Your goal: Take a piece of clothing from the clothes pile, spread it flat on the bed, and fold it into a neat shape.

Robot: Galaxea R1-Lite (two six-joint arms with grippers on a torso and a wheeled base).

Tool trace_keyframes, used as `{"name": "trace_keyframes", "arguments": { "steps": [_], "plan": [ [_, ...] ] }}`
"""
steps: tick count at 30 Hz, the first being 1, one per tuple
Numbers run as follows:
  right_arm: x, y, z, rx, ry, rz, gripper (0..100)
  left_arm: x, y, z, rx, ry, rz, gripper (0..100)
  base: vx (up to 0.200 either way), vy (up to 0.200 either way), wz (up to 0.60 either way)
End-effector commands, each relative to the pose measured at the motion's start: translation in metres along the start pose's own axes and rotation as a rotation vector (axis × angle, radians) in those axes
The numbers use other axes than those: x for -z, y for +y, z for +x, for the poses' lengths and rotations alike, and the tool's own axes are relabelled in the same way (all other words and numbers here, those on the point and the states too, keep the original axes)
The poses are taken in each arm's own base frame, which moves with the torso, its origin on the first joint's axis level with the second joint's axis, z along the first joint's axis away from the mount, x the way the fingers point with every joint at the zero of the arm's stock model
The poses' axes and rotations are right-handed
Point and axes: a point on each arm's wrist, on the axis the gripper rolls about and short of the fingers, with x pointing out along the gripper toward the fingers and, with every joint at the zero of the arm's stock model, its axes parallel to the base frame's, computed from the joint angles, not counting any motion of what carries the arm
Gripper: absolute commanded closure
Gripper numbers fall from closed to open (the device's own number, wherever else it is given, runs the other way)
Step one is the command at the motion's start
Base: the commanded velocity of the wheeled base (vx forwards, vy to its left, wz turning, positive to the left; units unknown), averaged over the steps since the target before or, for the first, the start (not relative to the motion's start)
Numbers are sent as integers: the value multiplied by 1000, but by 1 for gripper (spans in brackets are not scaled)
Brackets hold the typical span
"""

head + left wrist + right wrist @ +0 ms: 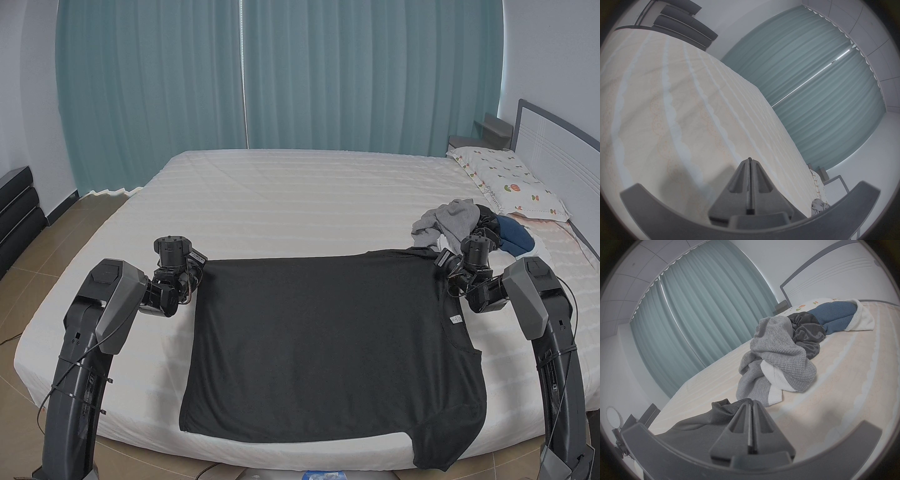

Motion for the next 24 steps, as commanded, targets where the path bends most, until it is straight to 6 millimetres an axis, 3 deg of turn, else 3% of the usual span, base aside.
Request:
{"name": "trace_keyframes", "arguments": {
  "steps": [1,8,9,12,20,24],
  "plan": [
    [13,-2,2,5,22,-5,100,2,2,1,-2,2,2,100,0,0,0],
    [18,0,3,-3,26,-6,100,6,2,1,-12,15,7,100,0,0,0],
    [19,-1,3,1,30,-5,0,7,1,1,-10,17,8,0,0,0,0],
    [25,-1,3,-1,39,-12,0,8,2,0,-13,19,16,0,0,0,0],
    [18,-4,1,-7,8,-1,0,8,3,-1,-20,24,24,0,0,0,0],
    [-2,-5,-2,-4,-66,10,0,10,7,-3,-37,31,24,0,0,0,0]
  ]
}}
